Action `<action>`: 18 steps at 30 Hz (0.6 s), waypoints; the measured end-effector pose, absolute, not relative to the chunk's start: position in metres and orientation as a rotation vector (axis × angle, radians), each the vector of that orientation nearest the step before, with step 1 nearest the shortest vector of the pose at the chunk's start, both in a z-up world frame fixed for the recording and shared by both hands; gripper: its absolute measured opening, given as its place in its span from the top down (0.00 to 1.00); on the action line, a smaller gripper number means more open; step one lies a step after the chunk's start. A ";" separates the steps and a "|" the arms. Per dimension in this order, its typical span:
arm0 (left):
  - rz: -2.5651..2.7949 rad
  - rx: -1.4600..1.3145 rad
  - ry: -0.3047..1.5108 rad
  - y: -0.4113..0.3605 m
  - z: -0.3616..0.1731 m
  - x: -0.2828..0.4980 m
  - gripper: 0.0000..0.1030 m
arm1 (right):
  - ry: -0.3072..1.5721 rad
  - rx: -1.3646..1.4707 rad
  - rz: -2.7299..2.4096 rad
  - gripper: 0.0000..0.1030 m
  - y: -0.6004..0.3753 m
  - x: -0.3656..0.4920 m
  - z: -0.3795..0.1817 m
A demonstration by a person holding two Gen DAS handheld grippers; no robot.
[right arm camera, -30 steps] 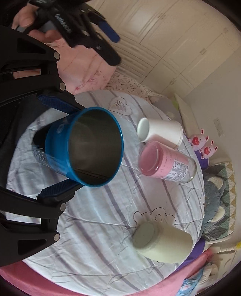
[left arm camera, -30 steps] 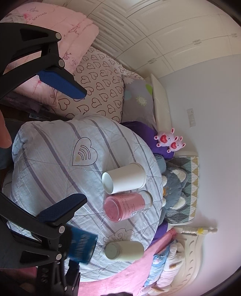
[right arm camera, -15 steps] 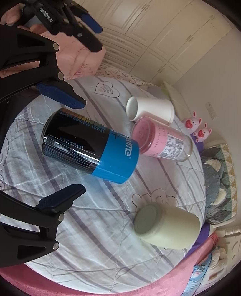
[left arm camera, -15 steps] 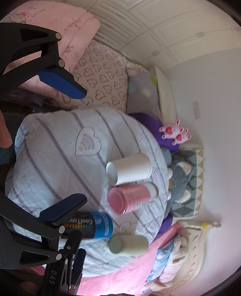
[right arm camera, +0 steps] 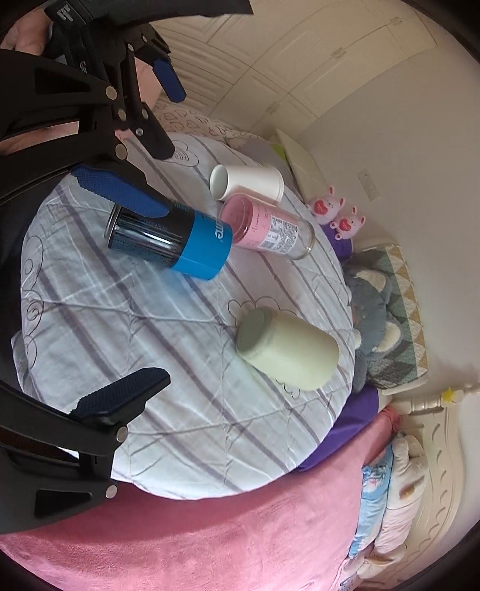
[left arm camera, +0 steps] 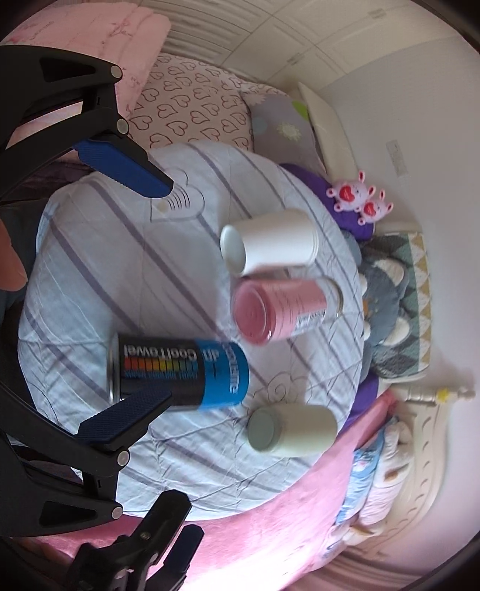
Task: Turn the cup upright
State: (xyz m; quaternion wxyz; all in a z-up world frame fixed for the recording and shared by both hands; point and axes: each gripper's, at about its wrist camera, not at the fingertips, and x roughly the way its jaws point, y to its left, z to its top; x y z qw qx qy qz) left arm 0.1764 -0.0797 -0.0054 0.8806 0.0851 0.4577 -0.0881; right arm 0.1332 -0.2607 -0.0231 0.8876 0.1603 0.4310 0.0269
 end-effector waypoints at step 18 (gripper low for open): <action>-0.252 0.171 1.148 -0.128 -0.056 0.227 0.00 | 0.890 0.369 -0.018 0.18 -0.304 0.138 -0.041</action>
